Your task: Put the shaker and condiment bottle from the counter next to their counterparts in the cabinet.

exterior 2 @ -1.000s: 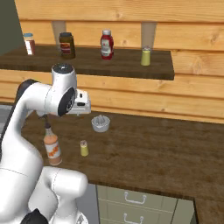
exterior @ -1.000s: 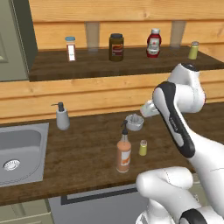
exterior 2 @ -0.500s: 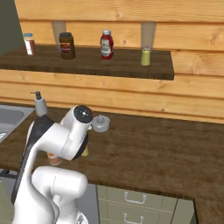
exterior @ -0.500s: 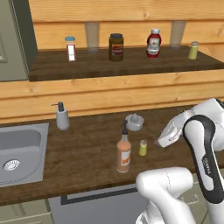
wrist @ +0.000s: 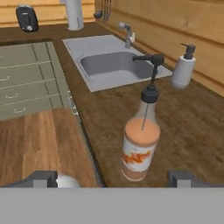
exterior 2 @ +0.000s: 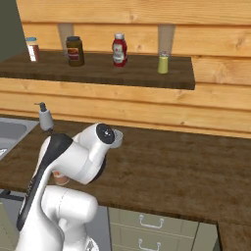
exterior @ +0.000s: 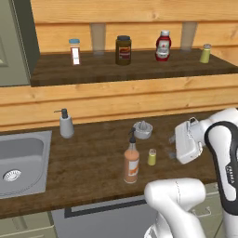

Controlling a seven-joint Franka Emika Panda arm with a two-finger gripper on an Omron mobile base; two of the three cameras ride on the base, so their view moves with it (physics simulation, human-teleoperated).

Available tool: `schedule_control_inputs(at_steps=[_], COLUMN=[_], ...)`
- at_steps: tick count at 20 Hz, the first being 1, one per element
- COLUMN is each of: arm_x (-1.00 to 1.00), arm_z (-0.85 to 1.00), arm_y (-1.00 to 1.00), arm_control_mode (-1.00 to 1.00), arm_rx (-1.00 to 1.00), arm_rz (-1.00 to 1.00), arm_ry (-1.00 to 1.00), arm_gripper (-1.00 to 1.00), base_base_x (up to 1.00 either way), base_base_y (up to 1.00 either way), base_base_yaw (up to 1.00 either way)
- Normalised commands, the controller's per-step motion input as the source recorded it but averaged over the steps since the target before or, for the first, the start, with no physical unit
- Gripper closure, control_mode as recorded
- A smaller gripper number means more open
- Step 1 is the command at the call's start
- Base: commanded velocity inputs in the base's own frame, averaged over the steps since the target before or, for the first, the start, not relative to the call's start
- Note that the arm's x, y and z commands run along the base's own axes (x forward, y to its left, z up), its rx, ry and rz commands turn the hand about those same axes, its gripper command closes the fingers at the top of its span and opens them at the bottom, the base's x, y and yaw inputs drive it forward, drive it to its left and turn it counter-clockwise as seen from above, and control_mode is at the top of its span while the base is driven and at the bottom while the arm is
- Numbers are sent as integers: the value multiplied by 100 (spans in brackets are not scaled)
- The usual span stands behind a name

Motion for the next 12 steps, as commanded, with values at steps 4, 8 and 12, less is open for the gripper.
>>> schedule_control_inputs(at_steps=[4,8,12], arm_x=[2,9,6], arm_z=[-17,-13,-3], arm_y=[43,25,3], arm_control_mode=[-100,-100,-100], arm_rx=[1,8,2], arm_rz=[11,7,1], arm_ry=[-15,0,0], arm_gripper=[-100,-100,-100], base_base_x=[0,0,0], base_base_y=[0,0,0], base_base_yaw=[0,0,0])
